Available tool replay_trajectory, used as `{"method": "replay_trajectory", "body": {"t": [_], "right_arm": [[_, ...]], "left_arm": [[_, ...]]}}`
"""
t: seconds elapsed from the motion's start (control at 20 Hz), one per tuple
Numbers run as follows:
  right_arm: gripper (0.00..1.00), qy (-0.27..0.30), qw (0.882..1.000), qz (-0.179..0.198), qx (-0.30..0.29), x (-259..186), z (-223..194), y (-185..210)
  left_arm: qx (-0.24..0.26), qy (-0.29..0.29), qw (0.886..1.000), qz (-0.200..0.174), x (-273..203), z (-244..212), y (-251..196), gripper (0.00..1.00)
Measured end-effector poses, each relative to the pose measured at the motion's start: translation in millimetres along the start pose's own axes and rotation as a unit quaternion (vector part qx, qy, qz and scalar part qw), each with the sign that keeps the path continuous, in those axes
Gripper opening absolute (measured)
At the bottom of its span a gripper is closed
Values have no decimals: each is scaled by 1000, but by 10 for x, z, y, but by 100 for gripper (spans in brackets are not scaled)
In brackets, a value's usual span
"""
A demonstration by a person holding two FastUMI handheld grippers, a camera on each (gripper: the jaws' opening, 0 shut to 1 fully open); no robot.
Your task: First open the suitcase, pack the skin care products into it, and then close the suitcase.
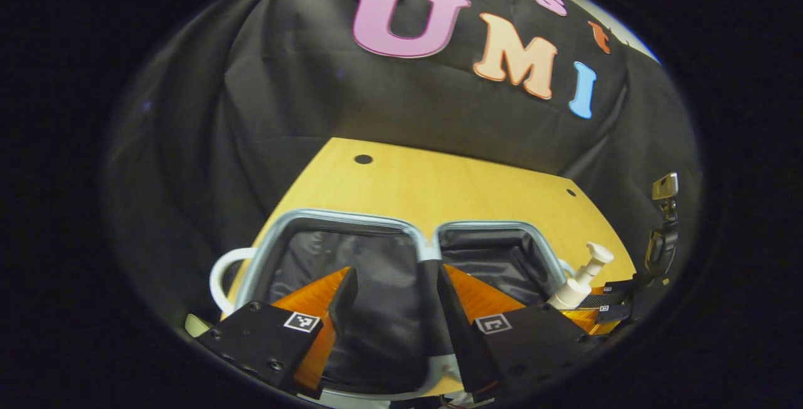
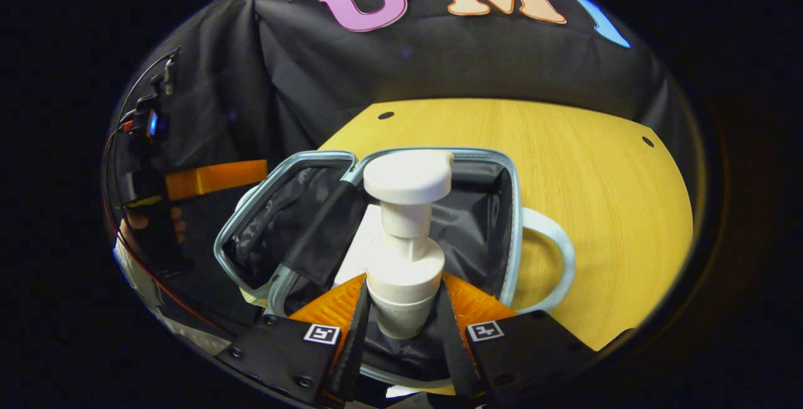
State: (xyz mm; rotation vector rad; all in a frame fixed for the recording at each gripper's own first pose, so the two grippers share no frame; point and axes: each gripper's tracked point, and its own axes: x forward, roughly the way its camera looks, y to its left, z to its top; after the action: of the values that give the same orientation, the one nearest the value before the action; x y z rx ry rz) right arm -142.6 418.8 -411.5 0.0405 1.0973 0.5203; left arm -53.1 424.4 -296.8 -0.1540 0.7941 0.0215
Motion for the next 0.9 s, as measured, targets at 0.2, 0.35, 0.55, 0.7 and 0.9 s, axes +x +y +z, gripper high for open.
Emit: {"method": "replay_trajectory", "body": {"t": [0.2, 0.35, 0.55, 0.7, 0.9], "right_arm": [[59, -12, 999, -46, 10, 193, 160, -65], [58, -3, 996, -89, 9, 370, 137, -216], [66, 0, 994, -103, 20, 446, 139, -254], [82, -19, 994, -108, 17, 431, 241, -236], [92, -61, 992, -109, 21, 300, 463, -228]], "left_arm": [[-30, 16, 999, 31, -58, -61, 677, 75], [-47, 28, 997, 61, -65, -151, 1129, 75], [-55, 52, 993, 89, -33, -312, 1589, 75], [-68, 69, 990, 98, 74, -407, 1780, 80], [-76, 93, 987, 109, 231, -526, 2012, 75]]}}
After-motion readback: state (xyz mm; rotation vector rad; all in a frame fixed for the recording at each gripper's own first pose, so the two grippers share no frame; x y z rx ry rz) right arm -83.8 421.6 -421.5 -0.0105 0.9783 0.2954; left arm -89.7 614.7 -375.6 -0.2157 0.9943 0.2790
